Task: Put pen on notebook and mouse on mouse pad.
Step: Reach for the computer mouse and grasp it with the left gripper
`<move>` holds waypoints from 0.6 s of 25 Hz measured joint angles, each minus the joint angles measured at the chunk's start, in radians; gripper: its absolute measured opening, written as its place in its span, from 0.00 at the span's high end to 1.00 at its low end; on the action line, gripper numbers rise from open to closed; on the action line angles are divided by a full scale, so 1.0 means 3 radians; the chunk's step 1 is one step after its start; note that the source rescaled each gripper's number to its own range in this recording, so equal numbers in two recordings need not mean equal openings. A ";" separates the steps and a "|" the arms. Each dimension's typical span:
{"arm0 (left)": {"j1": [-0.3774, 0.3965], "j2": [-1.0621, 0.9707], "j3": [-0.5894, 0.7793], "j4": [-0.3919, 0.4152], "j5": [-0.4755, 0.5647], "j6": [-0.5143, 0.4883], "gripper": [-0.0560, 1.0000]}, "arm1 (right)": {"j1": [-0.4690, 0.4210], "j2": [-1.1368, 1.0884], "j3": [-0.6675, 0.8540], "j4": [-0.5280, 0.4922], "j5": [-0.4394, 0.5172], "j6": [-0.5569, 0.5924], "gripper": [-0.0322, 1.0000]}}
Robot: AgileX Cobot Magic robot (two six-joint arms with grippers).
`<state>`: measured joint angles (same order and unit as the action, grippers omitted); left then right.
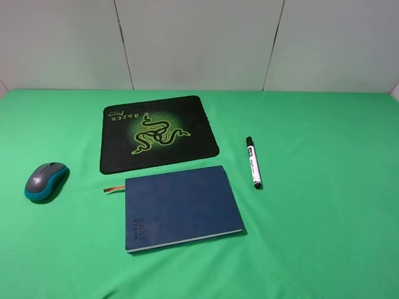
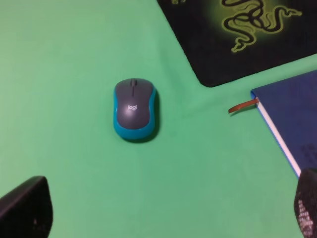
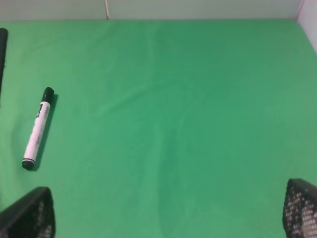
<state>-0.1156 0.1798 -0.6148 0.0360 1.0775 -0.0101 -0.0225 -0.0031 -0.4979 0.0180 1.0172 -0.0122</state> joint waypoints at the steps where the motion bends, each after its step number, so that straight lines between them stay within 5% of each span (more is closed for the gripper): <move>1: 0.0000 0.0121 -0.0066 0.0031 0.0003 0.0000 0.06 | 0.0000 0.0000 0.0000 0.0000 0.0000 0.0000 0.00; 15: 0.0000 0.1866 -0.0344 0.0141 -0.0292 -0.0077 0.06 | 0.0000 0.0000 0.0000 0.0000 0.0000 0.0000 0.00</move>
<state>-0.1156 0.7397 -0.7179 0.0784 0.9899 -0.0332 -0.0225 -0.0031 -0.4979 0.0180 1.0172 -0.0122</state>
